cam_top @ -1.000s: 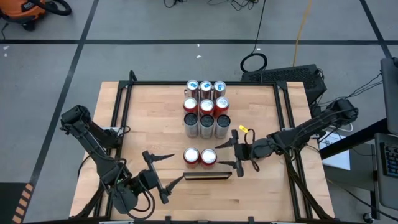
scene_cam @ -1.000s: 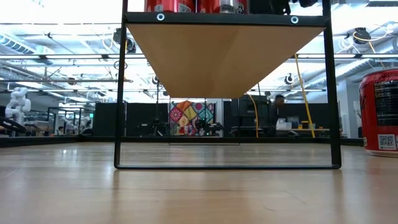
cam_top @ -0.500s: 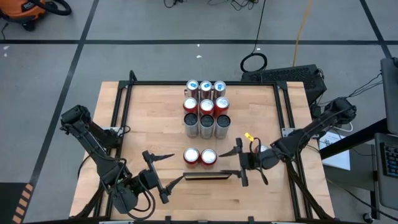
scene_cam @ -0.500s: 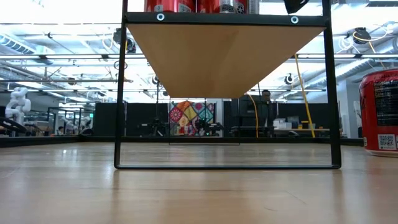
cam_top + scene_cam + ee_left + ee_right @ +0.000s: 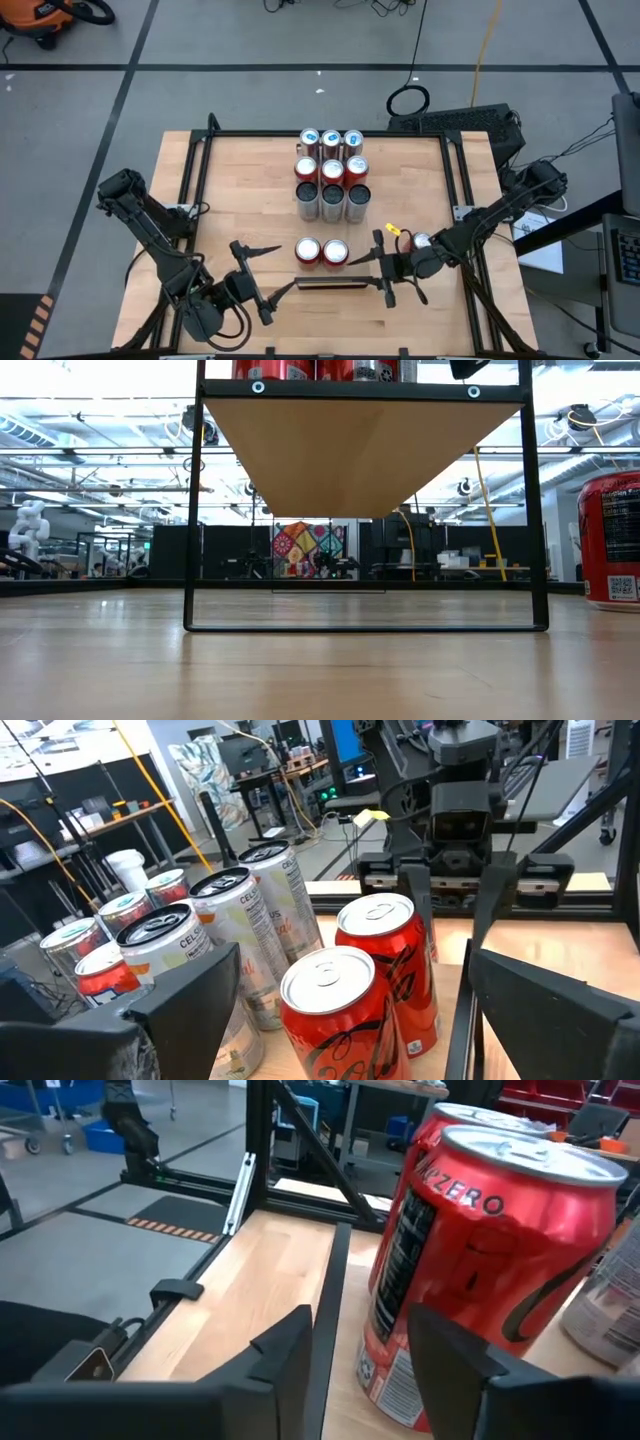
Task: Place canned beverage on shelf
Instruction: Put the left red black soda can on the shelf aligned with the other red black soda can
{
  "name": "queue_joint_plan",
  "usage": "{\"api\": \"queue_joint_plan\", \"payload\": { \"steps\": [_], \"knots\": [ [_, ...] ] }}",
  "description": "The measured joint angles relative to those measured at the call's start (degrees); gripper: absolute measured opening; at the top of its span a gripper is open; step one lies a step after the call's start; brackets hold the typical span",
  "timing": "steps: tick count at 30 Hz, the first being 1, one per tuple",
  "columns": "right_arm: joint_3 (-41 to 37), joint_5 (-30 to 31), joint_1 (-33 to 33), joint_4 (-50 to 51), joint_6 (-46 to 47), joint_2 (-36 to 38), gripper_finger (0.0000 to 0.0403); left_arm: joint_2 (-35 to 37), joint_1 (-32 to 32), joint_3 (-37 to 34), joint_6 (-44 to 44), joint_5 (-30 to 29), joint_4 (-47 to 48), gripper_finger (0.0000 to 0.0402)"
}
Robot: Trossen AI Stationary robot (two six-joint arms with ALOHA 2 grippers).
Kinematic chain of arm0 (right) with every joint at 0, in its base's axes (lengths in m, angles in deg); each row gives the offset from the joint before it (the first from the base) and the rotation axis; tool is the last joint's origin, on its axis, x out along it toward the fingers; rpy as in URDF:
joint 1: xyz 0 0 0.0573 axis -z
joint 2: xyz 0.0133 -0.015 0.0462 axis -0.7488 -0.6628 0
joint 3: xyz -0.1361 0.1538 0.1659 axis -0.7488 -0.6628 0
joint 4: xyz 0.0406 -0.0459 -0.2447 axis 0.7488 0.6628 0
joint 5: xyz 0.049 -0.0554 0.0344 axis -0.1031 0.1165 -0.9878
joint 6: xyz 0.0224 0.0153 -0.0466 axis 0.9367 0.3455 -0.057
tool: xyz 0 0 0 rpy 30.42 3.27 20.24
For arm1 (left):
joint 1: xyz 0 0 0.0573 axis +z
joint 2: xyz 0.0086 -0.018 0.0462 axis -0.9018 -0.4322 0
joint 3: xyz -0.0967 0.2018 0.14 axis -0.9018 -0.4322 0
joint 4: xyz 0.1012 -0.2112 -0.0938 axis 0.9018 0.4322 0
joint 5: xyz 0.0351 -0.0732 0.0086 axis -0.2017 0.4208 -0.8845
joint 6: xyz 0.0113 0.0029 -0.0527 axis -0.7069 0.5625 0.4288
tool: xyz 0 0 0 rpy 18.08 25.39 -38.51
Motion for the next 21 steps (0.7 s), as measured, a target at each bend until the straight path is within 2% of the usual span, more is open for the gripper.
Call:
{"api": "queue_joint_plan", "payload": {
  "steps": [6,21],
  "knots": [
    [0.0,0.1,0.4,-0.2,0.0,0.0,0.0126,0.0,-0.1,0.0,0.4,0.0,0.0,0.0391],
    [0.0,0.2,2.3,-0.1,-0.6,0.0,0.0125,0.0,-0.1,0.0,0.4,0.1,0.0,0.0391]
  ]
}}
